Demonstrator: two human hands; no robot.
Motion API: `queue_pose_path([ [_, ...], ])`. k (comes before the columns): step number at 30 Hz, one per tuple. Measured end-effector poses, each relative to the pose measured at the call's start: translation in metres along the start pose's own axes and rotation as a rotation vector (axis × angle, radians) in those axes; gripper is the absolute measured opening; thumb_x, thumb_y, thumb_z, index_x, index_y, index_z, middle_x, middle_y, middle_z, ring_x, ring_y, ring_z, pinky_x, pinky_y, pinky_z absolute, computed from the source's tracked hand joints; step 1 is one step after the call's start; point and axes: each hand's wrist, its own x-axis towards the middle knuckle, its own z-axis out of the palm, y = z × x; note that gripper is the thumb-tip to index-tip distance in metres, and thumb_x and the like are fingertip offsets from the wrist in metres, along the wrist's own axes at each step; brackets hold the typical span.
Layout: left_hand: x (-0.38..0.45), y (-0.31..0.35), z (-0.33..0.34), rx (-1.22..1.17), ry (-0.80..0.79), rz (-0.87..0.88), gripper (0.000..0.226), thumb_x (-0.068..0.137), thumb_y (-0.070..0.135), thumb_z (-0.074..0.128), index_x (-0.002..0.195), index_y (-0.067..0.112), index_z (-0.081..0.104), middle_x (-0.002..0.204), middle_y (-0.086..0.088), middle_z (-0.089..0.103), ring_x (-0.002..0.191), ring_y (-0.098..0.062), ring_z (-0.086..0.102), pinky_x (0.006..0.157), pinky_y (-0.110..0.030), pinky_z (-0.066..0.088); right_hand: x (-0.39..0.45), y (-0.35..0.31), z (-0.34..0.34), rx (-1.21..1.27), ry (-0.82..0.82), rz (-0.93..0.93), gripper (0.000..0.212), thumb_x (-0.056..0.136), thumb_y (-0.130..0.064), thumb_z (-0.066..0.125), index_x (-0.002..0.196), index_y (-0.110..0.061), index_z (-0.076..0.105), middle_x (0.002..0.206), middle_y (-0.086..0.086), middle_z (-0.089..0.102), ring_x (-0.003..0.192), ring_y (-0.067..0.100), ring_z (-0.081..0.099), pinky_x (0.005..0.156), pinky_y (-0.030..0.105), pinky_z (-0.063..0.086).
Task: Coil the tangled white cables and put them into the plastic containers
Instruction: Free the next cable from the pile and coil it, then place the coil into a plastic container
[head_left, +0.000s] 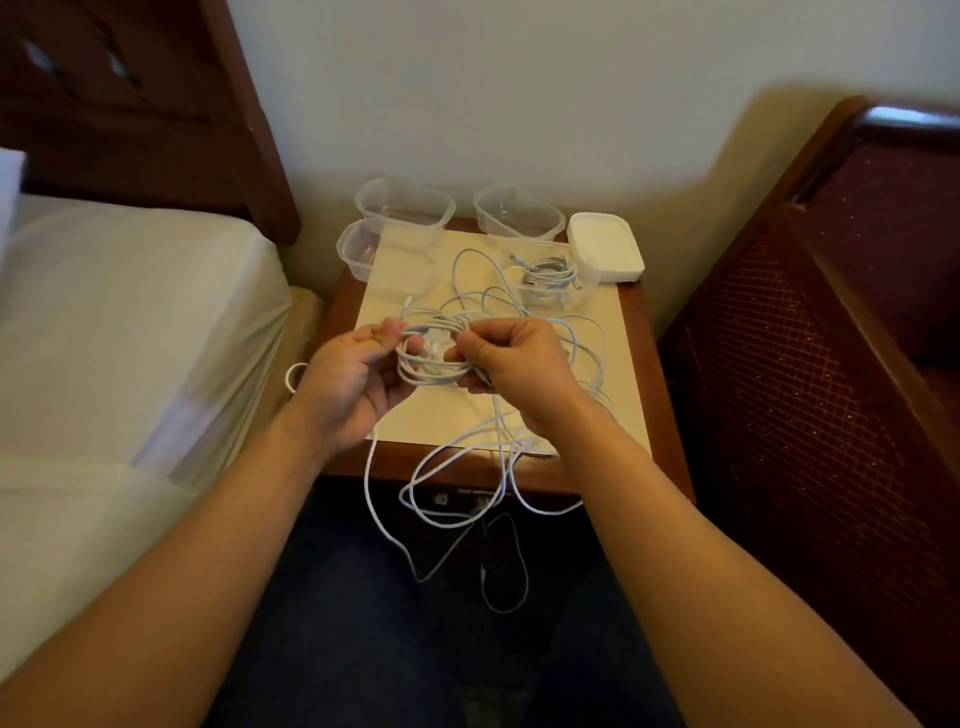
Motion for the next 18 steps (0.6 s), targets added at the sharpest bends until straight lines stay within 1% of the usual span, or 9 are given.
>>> queue_pose_path([
  [3, 0.013, 0.015, -0.01, 0.031, 0.05, -0.034, 0.027, 0.107, 0.013, 0.041, 0.12, 0.004, 0.062, 0.084, -0.007, 0.072, 0.077, -0.014, 0.067, 0.066, -0.027, 0.061, 0.02, -0.003, 0.009, -0.039, -0.006, 0.021, 0.016, 0.101, -0.01, 0.06, 0.095, -0.005, 0.073, 0.069, 0.0, 0.072, 0.052, 0.011, 0.061, 0.066, 0.035, 0.056],
  [5, 0.021, 0.021, -0.02, -0.118, -0.015, -0.086, 0.028, 0.107, 0.016, 0.037, 0.113, 0.006, 0.063, 0.076, -0.002, 0.068, 0.068, -0.01, 0.065, 0.065, -0.025, 0.059, 0.029, -0.009, 0.016, 0.074, -0.109, 0.075, 0.017, 0.103, -0.01, 0.056, 0.095, -0.006, 0.071, 0.068, -0.002, 0.07, 0.052, 0.01, 0.061, 0.065, 0.03, 0.056],
  [7, 0.029, 0.024, -0.029, -0.316, -0.09, -0.135, 0.032, 0.107, 0.021, 0.036, 0.101, 0.009, 0.065, 0.07, 0.003, 0.066, 0.062, -0.006, 0.065, 0.063, -0.024, 0.058, 0.038, -0.015, 0.024, 0.244, -0.235, 0.126, 0.018, 0.104, -0.012, 0.053, 0.099, -0.008, 0.069, 0.076, 0.0, 0.069, 0.059, 0.013, 0.061, 0.067, 0.029, 0.056],
  [8, 0.036, 0.024, -0.032, -0.369, -0.098, -0.147, 0.031, 0.107, 0.023, 0.037, 0.099, 0.011, 0.064, 0.07, 0.004, 0.067, 0.062, -0.005, 0.066, 0.063, -0.023, 0.057, 0.043, -0.016, 0.028, 0.312, -0.263, 0.149, 0.018, 0.105, -0.013, 0.052, 0.101, -0.009, 0.069, 0.08, 0.001, 0.069, 0.061, 0.013, 0.061, 0.068, 0.03, 0.055],
  [10, 0.051, 0.027, -0.034, -0.382, -0.069, -0.148, 0.027, 0.107, 0.023, 0.038, 0.102, 0.012, 0.062, 0.071, 0.005, 0.068, 0.061, -0.004, 0.065, 0.059, -0.019, 0.054, 0.057, -0.015, 0.034, 0.349, -0.215, 0.19, 0.018, 0.105, -0.014, 0.052, 0.103, -0.008, 0.069, 0.08, 0.002, 0.068, 0.061, 0.014, 0.06, 0.068, 0.031, 0.054],
  [12, 0.066, 0.033, -0.034, -0.291, 0.013, -0.142, 0.028, 0.108, 0.025, 0.041, 0.098, 0.011, 0.063, 0.072, -0.001, 0.068, 0.057, -0.006, 0.061, 0.05, -0.015, 0.052, 0.069, -0.014, 0.037, 0.259, -0.095, 0.202, 0.018, 0.104, -0.014, 0.055, 0.099, -0.006, 0.07, 0.078, 0.004, 0.069, 0.06, 0.016, 0.059, 0.065, 0.031, 0.054],
  [14, 0.076, 0.04, -0.037, -0.128, 0.078, -0.125, 0.027, 0.104, 0.027, 0.051, 0.102, 0.005, 0.066, 0.08, -0.006, 0.069, 0.062, -0.009, 0.062, 0.051, -0.016, 0.053, 0.078, -0.017, 0.04, 0.146, -0.018, 0.209, 0.02, 0.103, -0.014, 0.058, 0.091, -0.007, 0.072, 0.079, 0.006, 0.071, 0.06, 0.017, 0.061, 0.061, 0.03, 0.058],
  [16, 0.087, 0.042, -0.043, 0.074, 0.153, -0.07, 0.031, 0.102, 0.028, 0.058, 0.119, 0.002, 0.062, 0.094, -0.01, 0.072, 0.074, -0.014, 0.068, 0.058, -0.022, 0.057, 0.087, -0.018, 0.041, 0.035, 0.022, 0.221, 0.022, 0.102, -0.014, 0.059, 0.084, -0.01, 0.072, 0.083, 0.011, 0.073, 0.06, 0.018, 0.063, 0.063, 0.032, 0.06],
  [18, 0.098, 0.037, -0.05, 0.301, 0.265, 0.044, 0.035, 0.099, 0.029, 0.064, 0.128, 0.009, 0.056, 0.111, -0.009, 0.072, 0.09, -0.022, 0.073, 0.07, -0.03, 0.06, 0.099, -0.015, 0.041, -0.101, 0.067, 0.198, 0.026, 0.101, -0.015, 0.061, 0.078, -0.015, 0.072, 0.086, 0.014, 0.076, 0.061, 0.02, 0.066, 0.069, 0.038, 0.062],
])
